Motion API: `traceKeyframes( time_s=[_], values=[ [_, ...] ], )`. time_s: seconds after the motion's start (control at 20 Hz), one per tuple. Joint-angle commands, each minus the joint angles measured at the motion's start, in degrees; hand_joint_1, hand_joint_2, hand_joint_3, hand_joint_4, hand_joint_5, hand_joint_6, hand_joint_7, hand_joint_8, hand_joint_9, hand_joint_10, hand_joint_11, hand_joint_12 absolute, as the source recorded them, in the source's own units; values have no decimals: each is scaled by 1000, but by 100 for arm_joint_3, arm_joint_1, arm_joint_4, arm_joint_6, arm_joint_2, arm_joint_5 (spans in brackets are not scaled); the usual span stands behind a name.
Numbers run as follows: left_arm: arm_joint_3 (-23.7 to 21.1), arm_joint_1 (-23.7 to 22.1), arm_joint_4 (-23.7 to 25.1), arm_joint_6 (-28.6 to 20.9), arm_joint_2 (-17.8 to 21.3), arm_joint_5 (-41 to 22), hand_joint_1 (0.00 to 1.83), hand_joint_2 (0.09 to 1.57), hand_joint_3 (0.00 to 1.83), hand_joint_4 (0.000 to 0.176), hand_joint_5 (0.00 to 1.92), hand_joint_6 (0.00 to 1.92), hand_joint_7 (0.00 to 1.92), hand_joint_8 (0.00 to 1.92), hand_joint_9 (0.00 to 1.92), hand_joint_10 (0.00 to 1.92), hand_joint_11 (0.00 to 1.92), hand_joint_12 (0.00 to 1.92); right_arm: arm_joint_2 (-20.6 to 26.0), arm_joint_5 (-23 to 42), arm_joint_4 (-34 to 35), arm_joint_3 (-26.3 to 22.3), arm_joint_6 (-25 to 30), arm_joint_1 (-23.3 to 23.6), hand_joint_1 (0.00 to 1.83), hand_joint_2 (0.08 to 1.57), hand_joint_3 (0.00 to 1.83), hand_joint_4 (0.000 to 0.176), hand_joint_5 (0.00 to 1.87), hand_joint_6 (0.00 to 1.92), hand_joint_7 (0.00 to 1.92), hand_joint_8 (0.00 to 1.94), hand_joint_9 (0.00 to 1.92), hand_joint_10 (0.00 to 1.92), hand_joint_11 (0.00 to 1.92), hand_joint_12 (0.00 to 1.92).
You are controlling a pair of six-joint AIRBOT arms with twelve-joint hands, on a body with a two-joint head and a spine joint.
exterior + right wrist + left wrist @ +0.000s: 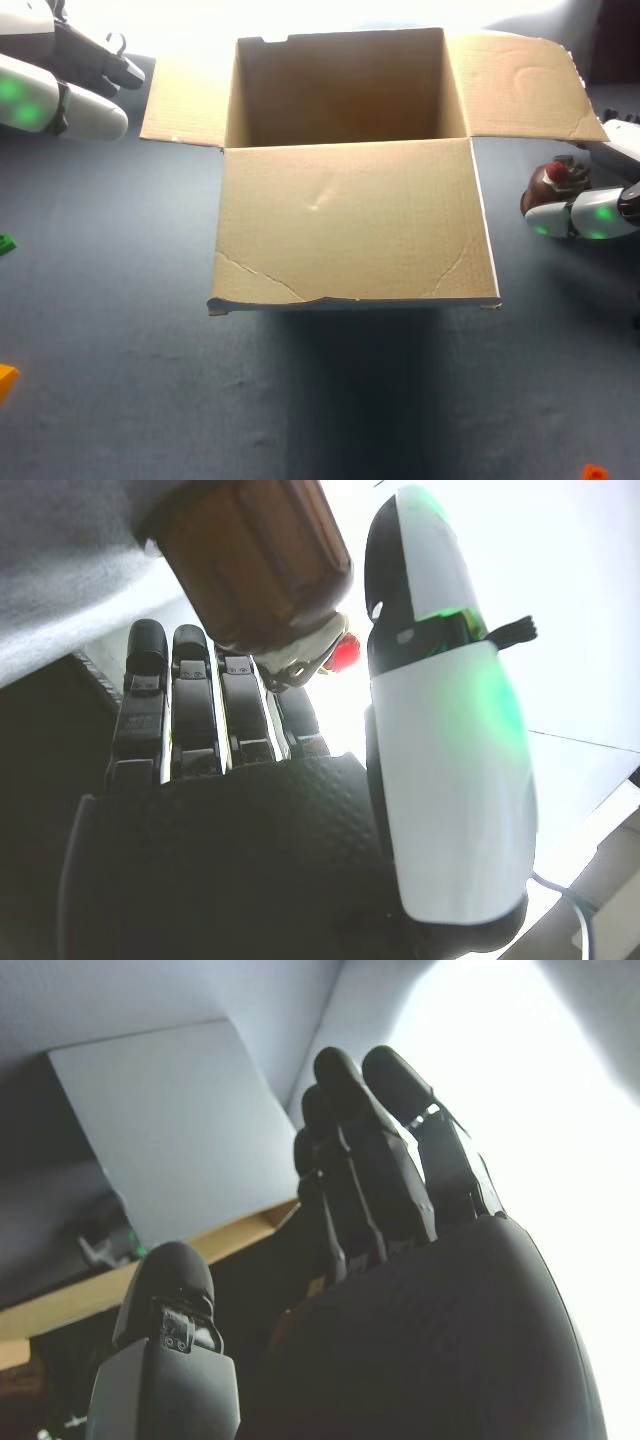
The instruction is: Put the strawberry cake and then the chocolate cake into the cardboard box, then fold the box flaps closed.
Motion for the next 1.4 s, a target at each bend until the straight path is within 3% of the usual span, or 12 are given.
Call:
traceKeyframes(
  time_s=[0.0, 0.3, 0.4, 0.45, 0.55, 0.65, 0.7, 0.75, 0.85, 0.9, 0.95, 1.35],
  values=[
    [-4, -19, -294, -10, 84, 315, 225, 1208, 0, 9, 403, 0, 582, 5, 600, 266, 165, 1463, 80, 669, -4, 38, 10, 26, 908, 1026, 0, 0, 45, 8, 112, 5, 108, 9, 0, 457],
    [-463, 197, -801, -11, 313, 1051, 226, 1209, 0, 8, 393, 1, 581, 3, 598, 266, 167, 1466, 81, 690, -4, 42, -54, -13, 917, 1019, 0, 0, 86, 15, 167, 8, 140, 12, 0, 590],
    [-557, 276, -853, -11, 362, 930, 228, 1208, 0, 9, 392, 1, 580, 2, 598, 265, 171, 1458, 81, 700, -5, 54, -69, -31, 925, 1028, 1, 0, 149, 36, 206, 17, 175, 24, 0, 610],
    [-563, 305, -854, -11, 374, 886, 230, 1210, 0, 9, 388, 0, 574, 0, 595, 264, 172, 1457, 82, 701, -5, 65, -72, -32, 963, 1007, 0, 0, 261, 75, 308, 41, 278, 62, 0, 812],
    [-535, 342, -850, -11, 379, 853, 228, 1211, 0, 6, 391, 1, 574, 1, 592, 263, 178, 1456, 83, 703, -5, 98, -85, -40, 1019, 1019, 0, 0, 424, 145, 489, 90, 415, 131, 0, 940],
    [-506, 353, -845, -11, 379, 914, 216, 1212, 0, 8, 395, 3, 575, 1, 592, 264, 172, 1455, 83, 704, -5, 131, -85, -55, 1050, 1050, 0, 0, 421, 606, 585, 310, 362, 715, 0, 1164],
    [-495, 354, -839, -11, 379, 988, 209, 1212, 0, 8, 392, 1, 575, 1, 595, 265, 175, 1454, 85, 706, -5, 141, -85, -58, 1078, 1091, 7, 0, 439, 883, 558, 614, 352, 957, 0, 1320],
    [-493, 353, -845, -11, 380, 991, 221, 1210, 0, 6, 395, 3, 576, 1, 595, 266, 179, 1456, 85, 709, -5, 144, -85, -60, 1054, 1217, 13, 0, 649, 1295, 528, 901, 341, 1131, 0, 1424],
    [-497, 354, -935, -11, 384, 994, 220, 1207, 0, 10, 401, 5, 582, 3, 597, 267, 178, 1458, 87, 713, -5, 144, -86, -62, 1115, 1257, 9, 0, 690, 1443, 677, 1330, 350, 1251, 0, 1516],
    [-505, 355, -1003, -12, 384, 1059, 222, 1207, 0, 8, 402, 5, 583, 4, 599, 268, 177, 1461, 88, 713, -5, 144, -90, -63, 1122, 1268, 3, 25, 691, 1465, 692, 1407, 337, 1314, 0, 1545],
    [-495, 376, -1063, -11, 384, 1019, 220, 1208, 0, 9, 401, 4, 582, 3, 597, 268, 174, 1463, 90, 713, -5, 143, -96, -63, 1123, 1271, 1, 29, 699, 1464, 686, 1433, 334, 1343, 0, 1563],
    [-400, 528, -2108, -13, 396, 874, 173, 1216, 2, 9, 381, 0, 567, 0, 587, 274, 158, 1493, 531, 673, -5, -241, -205, 63, 1129, 1267, 0, 29, 714, 1423, 692, 1454, 346, 1378, 0, 1592]
  ],
)
